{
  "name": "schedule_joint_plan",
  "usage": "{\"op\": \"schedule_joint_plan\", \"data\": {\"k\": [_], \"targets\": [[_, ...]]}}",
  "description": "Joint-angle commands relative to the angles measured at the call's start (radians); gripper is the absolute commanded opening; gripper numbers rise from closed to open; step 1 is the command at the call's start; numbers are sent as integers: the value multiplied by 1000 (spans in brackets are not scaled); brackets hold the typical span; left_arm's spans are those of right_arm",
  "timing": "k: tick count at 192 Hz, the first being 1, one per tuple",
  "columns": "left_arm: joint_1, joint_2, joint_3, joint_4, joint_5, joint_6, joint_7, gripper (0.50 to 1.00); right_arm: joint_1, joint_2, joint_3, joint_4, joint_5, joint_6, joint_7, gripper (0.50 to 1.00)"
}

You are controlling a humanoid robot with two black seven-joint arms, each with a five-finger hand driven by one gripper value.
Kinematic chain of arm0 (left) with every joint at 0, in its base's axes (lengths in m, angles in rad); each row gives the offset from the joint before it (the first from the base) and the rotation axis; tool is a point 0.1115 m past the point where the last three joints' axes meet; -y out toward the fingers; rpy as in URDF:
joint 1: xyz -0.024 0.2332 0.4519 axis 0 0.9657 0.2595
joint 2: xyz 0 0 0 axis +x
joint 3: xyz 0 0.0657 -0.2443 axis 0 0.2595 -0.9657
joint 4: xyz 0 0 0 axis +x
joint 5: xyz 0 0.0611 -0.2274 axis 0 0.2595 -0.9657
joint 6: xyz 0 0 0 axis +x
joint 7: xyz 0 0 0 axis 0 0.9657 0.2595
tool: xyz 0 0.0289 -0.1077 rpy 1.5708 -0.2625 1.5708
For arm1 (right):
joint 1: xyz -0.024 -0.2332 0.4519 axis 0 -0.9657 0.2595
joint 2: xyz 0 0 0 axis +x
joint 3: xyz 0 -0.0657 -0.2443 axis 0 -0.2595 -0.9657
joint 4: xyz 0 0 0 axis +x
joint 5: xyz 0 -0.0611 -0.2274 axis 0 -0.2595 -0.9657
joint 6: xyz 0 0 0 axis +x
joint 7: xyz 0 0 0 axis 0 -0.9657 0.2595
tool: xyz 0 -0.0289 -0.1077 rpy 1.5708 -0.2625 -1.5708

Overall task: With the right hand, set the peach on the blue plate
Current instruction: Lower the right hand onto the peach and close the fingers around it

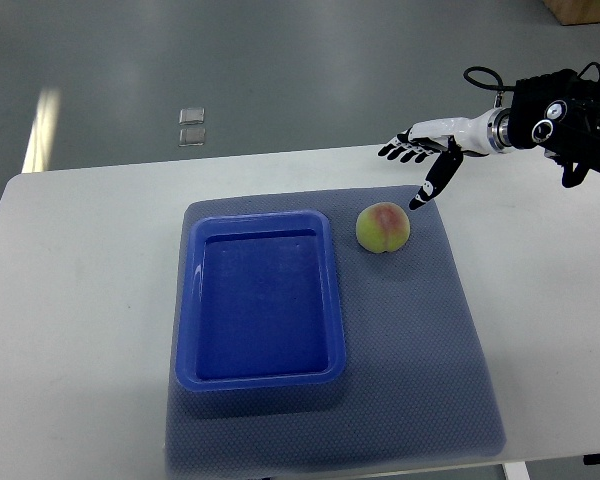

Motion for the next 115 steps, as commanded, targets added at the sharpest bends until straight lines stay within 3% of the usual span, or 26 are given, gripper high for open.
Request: {"op": "schedule_joint_plan", "data": {"k": [1,34,115], "targets": [[0,0,0,-3,0,0,0,1000,-11,1,-5,27,1,-10,-3,930],[0,0,0,-3,0,-1,0,1000,-37,15,-4,32,-4,-24,-1,930],[0,0,-1,-3,0,-1,2,1000,-134,70,-7,21,-28,-151,32,928]]}}
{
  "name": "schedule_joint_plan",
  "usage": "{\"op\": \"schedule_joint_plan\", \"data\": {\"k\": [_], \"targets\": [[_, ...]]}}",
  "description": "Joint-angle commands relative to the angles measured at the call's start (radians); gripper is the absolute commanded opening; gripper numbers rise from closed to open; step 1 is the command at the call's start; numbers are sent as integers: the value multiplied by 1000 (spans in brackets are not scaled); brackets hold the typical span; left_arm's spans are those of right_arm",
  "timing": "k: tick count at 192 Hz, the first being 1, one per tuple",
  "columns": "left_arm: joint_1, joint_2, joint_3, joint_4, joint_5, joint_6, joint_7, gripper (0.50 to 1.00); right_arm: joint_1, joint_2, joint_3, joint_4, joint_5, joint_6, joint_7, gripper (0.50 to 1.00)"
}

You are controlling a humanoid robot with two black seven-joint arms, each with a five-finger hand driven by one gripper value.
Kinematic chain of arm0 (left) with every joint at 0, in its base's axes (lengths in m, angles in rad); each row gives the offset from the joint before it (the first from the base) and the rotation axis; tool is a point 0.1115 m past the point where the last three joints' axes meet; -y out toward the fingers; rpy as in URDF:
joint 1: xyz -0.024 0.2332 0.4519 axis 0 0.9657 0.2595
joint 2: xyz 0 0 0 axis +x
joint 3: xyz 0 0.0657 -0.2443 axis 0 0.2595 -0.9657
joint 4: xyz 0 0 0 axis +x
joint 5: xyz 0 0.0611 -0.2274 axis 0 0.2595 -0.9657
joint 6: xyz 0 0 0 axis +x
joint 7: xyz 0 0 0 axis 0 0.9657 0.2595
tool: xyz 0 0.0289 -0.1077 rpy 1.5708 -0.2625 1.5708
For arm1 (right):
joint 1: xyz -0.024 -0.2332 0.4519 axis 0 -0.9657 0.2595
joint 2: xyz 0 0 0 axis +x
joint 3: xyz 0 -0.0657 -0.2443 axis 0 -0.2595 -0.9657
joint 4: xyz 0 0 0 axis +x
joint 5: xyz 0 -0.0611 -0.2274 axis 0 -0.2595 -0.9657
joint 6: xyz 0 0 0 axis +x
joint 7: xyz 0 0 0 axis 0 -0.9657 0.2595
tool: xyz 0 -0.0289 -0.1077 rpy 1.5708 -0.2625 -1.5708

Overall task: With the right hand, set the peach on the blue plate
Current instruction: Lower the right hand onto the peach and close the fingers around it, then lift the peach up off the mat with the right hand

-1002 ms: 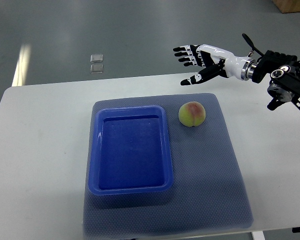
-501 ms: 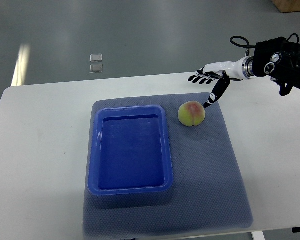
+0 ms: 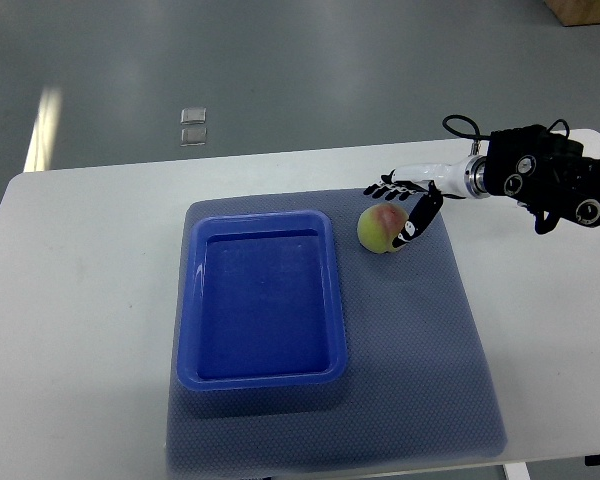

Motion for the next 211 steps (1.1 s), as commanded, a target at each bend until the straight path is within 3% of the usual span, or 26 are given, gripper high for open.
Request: {"op": "schedule_joint_plan", "data": {"k": [1,42,61,75,76,88,100,101,105,147,148,156,166,167,177,187,188,190,211], "targets": [[0,0,-2,0,0,0,0,1000,-24,13,-1,-3,-4,-42,20,926],[0,0,-2,0,0,0,0,1000,-38,19,0,-3,-2,-73,32,913],[0,0,0,0,0,0,0,1000,-43,20,0,-3,-4,-76,49,823],[0,0,-2,0,0,0,0,1000,-44,20,0,-3,-4,-79,51,817],[0,0,0,0,0,0,0,1000,-47,20,0,-3,-2,-84,58,771],[0,0,0,0,0,1,0,1000,-50,20,-1,-3,-2,-86,63,660],[0,0,0,0,0,1,0,1000,-50,20,-1,-3,-4,-86,63,643],[0,0,0,0,0,1,0,1000,-49,20,-1,0,-2,-84,63,554],[0,0,0,0,0,1,0,1000,-47,20,-1,2,-2,-84,63,501],[0,0,0,1,0,1,-1,1000,5,-21,10,48,2,-67,63,500],[0,0,0,1,0,1,0,1000,58,-64,11,89,10,-43,63,500],[0,0,0,1,0,1,0,1000,103,-102,13,134,19,-14,63,500],[0,0,0,1,0,1,0,1000,103,-102,13,134,19,-14,63,500],[0,0,0,1,0,1,0,1000,165,-148,13,182,30,15,63,500],[0,0,0,1,0,1,0,1000,239,-203,11,227,48,45,63,500],[0,0,0,1,0,1,0,1000,239,-204,11,227,48,45,63,500],[0,0,0,1,0,1,-1,1000,299,-258,10,274,70,86,63,500],[0,0,0,1,0,0,-1,1000,310,-269,10,286,74,95,63,500],[0,0,0,0,0,0,-1,1000,399,-351,10,353,114,146,61,500]]}}
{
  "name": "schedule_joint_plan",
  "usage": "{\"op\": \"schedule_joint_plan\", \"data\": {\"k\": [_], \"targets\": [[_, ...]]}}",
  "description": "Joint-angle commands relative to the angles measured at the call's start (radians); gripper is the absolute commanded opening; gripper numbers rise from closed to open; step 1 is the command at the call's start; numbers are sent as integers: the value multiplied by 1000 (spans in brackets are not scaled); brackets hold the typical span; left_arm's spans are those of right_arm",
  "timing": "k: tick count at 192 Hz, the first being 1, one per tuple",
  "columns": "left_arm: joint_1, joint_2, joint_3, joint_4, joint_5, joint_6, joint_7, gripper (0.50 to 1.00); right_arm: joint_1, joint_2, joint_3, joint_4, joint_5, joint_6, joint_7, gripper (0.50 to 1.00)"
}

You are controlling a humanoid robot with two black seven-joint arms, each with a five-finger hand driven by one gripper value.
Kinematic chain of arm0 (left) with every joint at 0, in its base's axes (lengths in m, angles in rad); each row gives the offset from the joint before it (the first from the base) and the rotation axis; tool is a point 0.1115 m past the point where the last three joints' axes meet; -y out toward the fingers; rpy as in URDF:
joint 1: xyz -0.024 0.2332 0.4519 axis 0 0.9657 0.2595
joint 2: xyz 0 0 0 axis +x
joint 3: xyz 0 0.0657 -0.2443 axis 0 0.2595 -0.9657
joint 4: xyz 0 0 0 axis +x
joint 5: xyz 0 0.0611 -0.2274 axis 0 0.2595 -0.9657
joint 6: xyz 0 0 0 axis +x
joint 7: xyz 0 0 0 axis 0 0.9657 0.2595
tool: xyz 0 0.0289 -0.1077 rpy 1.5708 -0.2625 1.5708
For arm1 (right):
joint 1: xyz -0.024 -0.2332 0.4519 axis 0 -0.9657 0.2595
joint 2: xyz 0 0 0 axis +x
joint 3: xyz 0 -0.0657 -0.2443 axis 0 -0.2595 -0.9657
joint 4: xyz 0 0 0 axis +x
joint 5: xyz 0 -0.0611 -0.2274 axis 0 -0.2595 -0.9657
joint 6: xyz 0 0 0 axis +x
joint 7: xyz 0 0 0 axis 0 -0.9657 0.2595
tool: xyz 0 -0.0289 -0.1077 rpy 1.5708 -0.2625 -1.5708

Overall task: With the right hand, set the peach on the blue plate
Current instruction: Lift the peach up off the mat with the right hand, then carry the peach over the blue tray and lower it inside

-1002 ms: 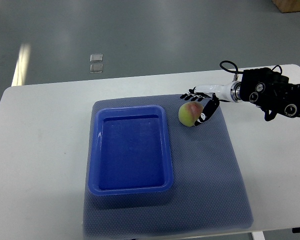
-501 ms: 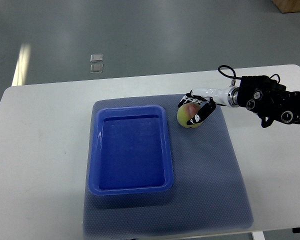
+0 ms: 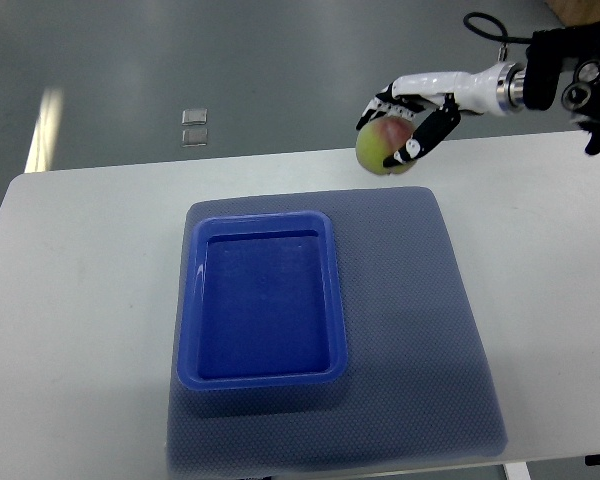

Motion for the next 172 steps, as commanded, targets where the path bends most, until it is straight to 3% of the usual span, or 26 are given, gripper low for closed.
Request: {"op": "schedule_joint_plan", "data": {"k": [1,58,59,69,79,80,82,93,94,117,127,128,136,172], "targets": [[0,0,0,-2,0,-1,0,1000,91,-85,-1,74,38,53,-2,500],[0,0,-2,0,0,-1,0,1000,119,-88,-2,132,44,33,-5,500],[0,0,0,0,0,-1,0,1000,120,-42,-4,130,47,16,-5,500],[0,0,0,0,0,0,0,1000,122,9,-10,118,60,-4,-6,500],[0,0,0,0,0,0,0,1000,122,9,-10,118,60,-4,-6,500],[0,0,0,0,0,-1,0,1000,120,65,-13,107,76,-13,-6,500],[0,0,0,0,0,-1,0,1000,120,79,-13,103,81,-13,-6,500],[0,0,0,0,0,-1,0,1000,120,80,-13,103,81,-13,-6,500],[0,0,0,0,0,-1,0,1000,119,151,-19,74,90,-18,-6,500],[-1,0,0,0,0,0,-1,1000,100,305,-64,-9,92,-39,-6,500],[-1,0,0,0,0,0,-1,1000,100,305,-64,-9,92,-39,-6,500],[-1,0,0,0,0,-1,0,1000,76,375,-74,-41,90,-49,-6,500],[-1,0,0,0,0,-1,0,1000,51,425,-75,-69,89,-50,-6,500],[-1,0,-2,0,0,0,0,1000,-35,558,-78,-153,75,-53,-8,500]]}}
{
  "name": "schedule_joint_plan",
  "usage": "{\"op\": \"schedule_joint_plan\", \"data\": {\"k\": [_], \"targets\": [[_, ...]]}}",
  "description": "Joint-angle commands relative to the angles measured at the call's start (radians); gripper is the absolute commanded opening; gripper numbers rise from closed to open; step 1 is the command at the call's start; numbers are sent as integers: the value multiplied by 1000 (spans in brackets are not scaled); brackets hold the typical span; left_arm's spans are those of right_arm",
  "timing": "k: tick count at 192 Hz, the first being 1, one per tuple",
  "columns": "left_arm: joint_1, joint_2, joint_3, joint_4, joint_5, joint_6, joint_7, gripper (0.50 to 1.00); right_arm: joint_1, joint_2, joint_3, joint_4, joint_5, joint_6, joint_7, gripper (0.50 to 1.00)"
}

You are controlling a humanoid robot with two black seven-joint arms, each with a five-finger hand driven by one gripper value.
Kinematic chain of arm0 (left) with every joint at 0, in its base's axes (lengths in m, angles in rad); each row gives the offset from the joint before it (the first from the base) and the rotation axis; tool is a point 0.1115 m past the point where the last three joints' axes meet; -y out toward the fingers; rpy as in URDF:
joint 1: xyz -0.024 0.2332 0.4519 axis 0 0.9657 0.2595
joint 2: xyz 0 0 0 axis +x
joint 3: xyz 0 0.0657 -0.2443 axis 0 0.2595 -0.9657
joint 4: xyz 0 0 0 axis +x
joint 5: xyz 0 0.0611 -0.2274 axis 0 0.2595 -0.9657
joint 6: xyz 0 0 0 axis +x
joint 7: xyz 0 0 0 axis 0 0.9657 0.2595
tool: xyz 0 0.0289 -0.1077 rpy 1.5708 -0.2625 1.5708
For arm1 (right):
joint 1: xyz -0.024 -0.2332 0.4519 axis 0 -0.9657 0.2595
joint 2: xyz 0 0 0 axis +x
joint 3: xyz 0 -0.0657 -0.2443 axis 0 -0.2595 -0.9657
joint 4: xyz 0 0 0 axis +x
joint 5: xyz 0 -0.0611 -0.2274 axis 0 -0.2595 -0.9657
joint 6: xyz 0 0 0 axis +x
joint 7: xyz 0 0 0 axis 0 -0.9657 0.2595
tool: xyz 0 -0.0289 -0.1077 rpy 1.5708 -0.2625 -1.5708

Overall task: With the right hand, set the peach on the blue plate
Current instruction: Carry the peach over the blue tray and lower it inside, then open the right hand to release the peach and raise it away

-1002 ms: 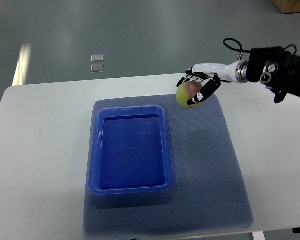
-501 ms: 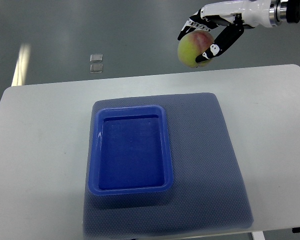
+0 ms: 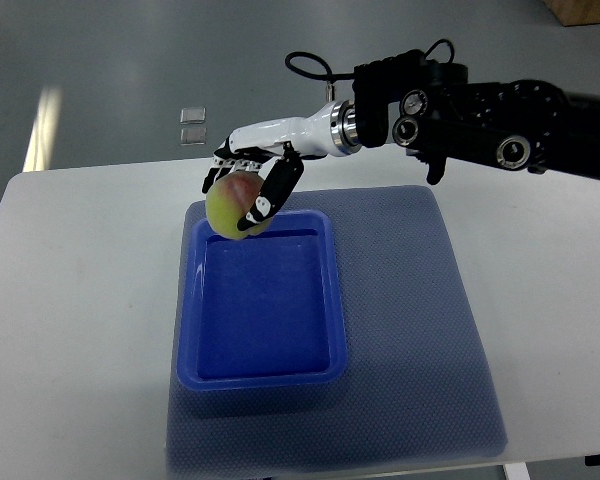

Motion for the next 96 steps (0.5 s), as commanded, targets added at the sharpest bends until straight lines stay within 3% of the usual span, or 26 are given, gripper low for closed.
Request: {"op": "schedule_joint_plan", "data": {"k": [1,17,94,95,96], "targets": [[0,0,-2,0,0,0,0,1000,-39,61,-1,-39,-4,-2,-1,500],[0,0,-2,0,0,0,0,1000,-113,141,-1,-90,-33,-3,-1,500],[0,0,-2,-3,0,-1,0,1000,-211,145,-1,-153,-112,-33,-1,500],[0,0,-2,-3,0,-1,0,1000,-222,145,-1,-156,-130,-34,0,535],[0,0,-2,-3,0,-1,0,1000,-222,145,-1,-156,-130,-34,0,535]]}}
